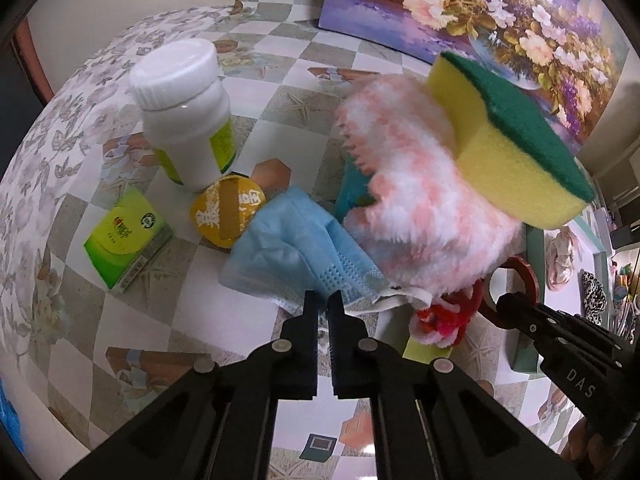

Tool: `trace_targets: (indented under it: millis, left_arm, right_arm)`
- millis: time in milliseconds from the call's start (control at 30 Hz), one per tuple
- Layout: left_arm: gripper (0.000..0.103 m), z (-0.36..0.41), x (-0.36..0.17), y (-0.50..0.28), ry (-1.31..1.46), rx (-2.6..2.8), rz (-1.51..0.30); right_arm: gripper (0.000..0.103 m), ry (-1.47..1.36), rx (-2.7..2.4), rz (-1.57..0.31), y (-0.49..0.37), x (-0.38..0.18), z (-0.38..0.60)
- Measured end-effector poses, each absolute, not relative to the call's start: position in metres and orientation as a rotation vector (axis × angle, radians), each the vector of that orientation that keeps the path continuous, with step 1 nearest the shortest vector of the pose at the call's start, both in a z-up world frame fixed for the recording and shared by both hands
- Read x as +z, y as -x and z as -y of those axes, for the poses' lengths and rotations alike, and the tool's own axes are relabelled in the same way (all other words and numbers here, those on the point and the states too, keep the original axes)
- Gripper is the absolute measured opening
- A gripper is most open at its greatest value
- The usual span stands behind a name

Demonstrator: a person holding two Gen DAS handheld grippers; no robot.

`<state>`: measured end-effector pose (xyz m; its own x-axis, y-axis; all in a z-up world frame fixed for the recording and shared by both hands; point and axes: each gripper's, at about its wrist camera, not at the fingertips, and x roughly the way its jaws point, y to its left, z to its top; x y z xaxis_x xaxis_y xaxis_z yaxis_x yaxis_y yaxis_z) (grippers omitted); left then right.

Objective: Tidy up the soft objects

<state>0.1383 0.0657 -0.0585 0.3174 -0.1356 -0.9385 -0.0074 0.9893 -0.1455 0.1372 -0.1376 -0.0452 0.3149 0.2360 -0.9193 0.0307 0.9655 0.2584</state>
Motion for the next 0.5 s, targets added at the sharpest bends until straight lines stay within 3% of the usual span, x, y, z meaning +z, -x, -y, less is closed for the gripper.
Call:
trace_targets:
  millis: [500]
  left_arm:
    - [0.003, -0.087, -0.031, -0.092, 0.163, -0.049, -1.177]
  right_arm:
    - [0.015, -0.289, 0.123, -1.172, -0.112, -0.017, 0.151]
